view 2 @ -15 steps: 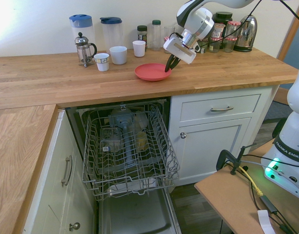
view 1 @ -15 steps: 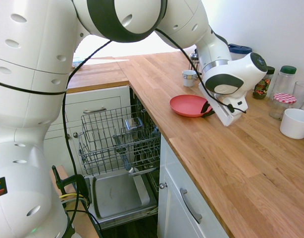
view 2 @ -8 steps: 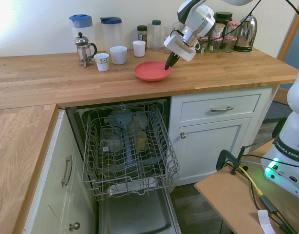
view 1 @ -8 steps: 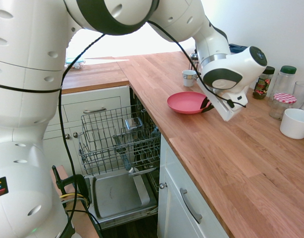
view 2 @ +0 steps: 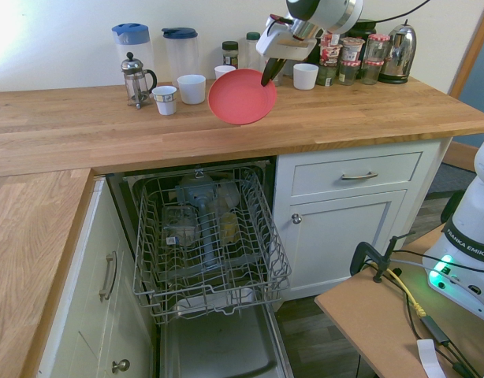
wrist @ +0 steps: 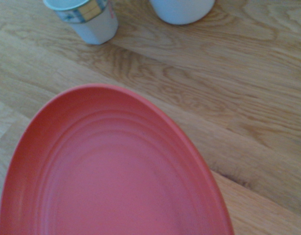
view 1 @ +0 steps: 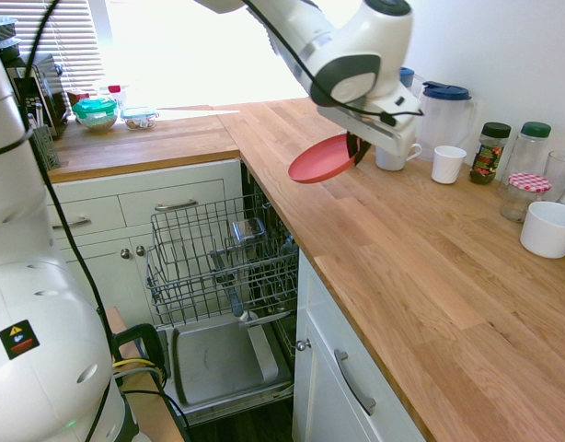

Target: Put the plate in the dishwasher

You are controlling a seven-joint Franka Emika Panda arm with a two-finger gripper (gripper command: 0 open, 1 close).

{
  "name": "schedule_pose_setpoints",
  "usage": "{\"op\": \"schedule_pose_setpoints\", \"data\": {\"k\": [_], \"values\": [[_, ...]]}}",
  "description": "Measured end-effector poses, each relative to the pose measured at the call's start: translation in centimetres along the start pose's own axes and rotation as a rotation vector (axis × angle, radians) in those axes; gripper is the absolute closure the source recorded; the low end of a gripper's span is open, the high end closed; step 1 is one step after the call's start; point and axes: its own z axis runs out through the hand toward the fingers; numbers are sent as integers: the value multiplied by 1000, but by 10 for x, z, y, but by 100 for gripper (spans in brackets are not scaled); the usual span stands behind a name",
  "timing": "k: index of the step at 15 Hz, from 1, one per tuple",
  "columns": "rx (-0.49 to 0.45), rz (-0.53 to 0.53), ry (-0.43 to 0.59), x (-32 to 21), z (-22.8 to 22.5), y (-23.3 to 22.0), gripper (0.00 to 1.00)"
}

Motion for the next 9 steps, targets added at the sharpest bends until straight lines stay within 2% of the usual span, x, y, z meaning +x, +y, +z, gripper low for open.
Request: {"op": "schedule_pose_setpoints", "data": {"k": [3, 6, 9], "values": [[-79, -113, 130, -82, -17, -30, 100], [-170, -208, 288, -144, -47, -72, 100], [-226, -246, 331, -164, -58, -90, 100]]}}
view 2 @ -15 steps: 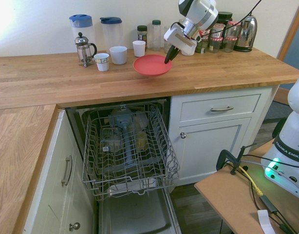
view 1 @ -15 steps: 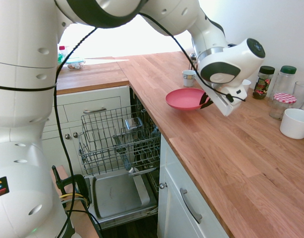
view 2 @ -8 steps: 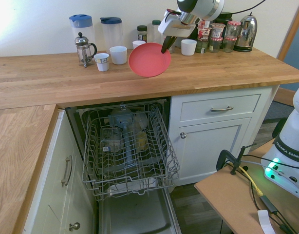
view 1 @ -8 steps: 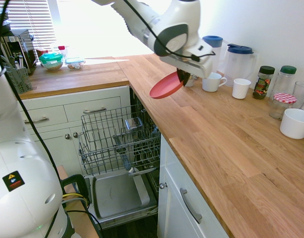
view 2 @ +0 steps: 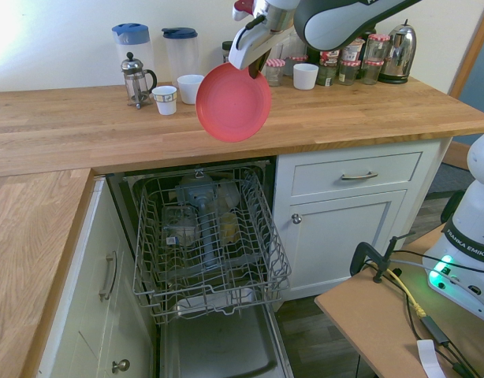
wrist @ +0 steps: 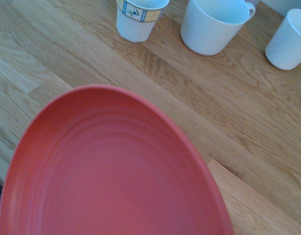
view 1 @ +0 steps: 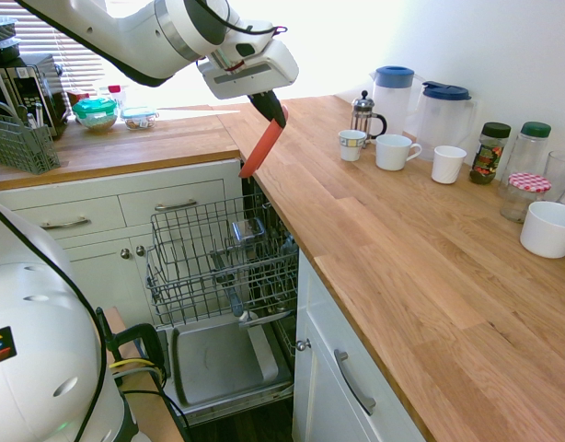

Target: Put the plate in the dishwasher

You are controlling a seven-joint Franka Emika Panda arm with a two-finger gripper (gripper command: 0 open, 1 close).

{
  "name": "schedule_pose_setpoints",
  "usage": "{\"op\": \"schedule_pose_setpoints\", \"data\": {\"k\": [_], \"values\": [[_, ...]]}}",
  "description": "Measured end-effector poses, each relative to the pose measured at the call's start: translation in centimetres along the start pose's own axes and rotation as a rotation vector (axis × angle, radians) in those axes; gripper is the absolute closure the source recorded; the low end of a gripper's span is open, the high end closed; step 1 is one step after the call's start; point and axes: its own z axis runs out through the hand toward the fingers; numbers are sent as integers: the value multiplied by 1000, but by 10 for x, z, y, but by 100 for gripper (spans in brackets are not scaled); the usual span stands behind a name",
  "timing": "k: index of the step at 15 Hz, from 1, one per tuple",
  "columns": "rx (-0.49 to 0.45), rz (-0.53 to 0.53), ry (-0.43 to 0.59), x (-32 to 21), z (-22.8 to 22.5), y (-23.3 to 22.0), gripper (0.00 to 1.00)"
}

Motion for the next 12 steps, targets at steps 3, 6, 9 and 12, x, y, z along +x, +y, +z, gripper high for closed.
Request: {"op": "schedule_pose_setpoints", "data": {"k": [3, 6, 9, 12], "values": [[-13, -93, 42, -15, 8, -17, 100], [-30, -214, 103, -54, 11, -48, 100], [-79, -359, 229, -104, -15, -82, 100], [-55, -530, 314, -161, -44, -111, 100]]}}
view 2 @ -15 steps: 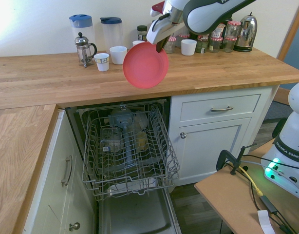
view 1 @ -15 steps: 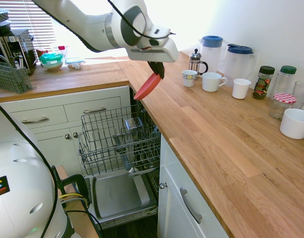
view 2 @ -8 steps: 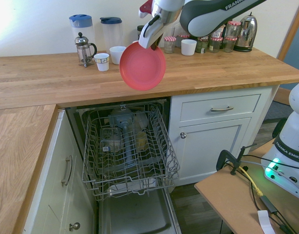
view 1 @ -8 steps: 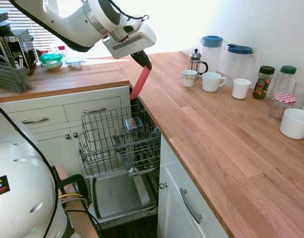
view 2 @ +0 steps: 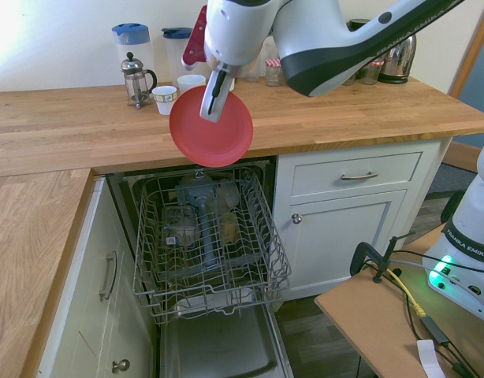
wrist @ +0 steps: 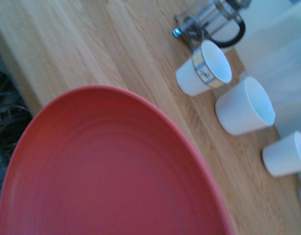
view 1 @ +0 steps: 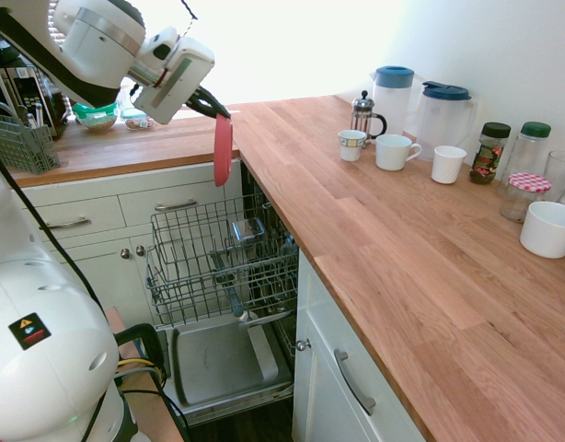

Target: Put the plate in the dishwasher

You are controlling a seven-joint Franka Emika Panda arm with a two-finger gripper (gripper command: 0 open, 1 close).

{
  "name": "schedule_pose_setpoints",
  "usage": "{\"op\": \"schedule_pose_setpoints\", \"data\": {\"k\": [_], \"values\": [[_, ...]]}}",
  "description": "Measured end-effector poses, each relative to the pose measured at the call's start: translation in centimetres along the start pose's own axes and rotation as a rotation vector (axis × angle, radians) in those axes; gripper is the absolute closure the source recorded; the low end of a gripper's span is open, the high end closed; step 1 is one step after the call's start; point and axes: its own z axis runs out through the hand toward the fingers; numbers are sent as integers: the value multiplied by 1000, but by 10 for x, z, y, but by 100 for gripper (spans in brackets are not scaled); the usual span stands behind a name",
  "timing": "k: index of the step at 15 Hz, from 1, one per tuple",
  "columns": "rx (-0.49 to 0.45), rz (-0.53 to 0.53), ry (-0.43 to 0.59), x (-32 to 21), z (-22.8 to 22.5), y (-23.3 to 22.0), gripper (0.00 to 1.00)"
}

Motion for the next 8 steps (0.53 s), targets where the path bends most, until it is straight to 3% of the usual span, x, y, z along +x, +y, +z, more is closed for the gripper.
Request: {"op": "schedule_pose_setpoints", "data": {"k": [3, 8], "values": [[56, -161, 23, -20, -1, -31, 100], [92, -229, 10, -19, 8, -54, 100]]}}
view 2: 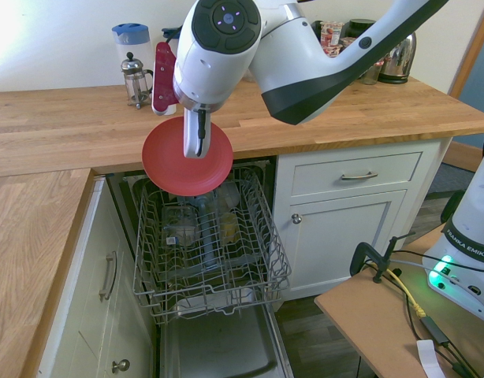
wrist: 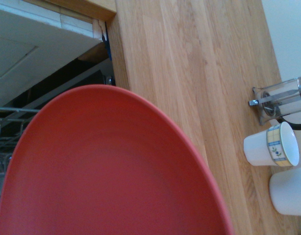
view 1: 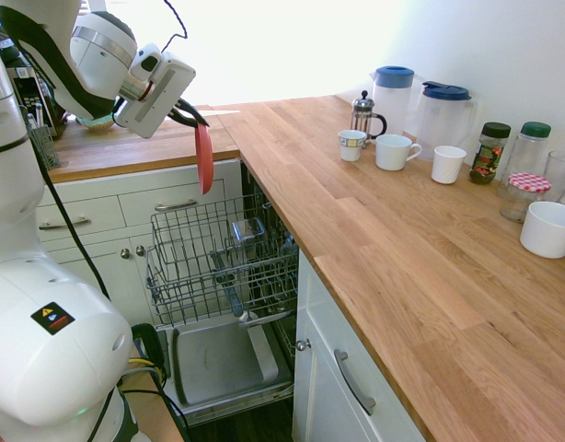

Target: Put the plate in the dishwasher

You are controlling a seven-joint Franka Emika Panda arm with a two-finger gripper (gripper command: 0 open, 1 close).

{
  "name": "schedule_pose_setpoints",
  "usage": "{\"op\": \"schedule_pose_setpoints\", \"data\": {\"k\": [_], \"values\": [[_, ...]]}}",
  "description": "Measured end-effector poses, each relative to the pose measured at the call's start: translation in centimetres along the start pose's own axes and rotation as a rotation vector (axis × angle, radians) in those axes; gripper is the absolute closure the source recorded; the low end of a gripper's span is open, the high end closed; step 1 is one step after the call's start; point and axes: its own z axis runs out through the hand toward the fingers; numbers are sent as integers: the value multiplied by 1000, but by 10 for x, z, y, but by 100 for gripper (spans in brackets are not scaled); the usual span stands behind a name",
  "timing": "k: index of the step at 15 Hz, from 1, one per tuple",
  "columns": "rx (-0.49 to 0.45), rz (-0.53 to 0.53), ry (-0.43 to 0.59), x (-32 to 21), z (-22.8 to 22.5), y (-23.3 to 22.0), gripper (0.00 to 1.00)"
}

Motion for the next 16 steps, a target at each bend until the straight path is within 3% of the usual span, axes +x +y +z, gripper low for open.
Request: {"op": "schedule_pose_setpoints", "data": {"k": [9, 16], "values": [[-41, -51, 49, -75, 26, -76, 100], [-77, 25, 45, -133, 73, -113, 100]]}}
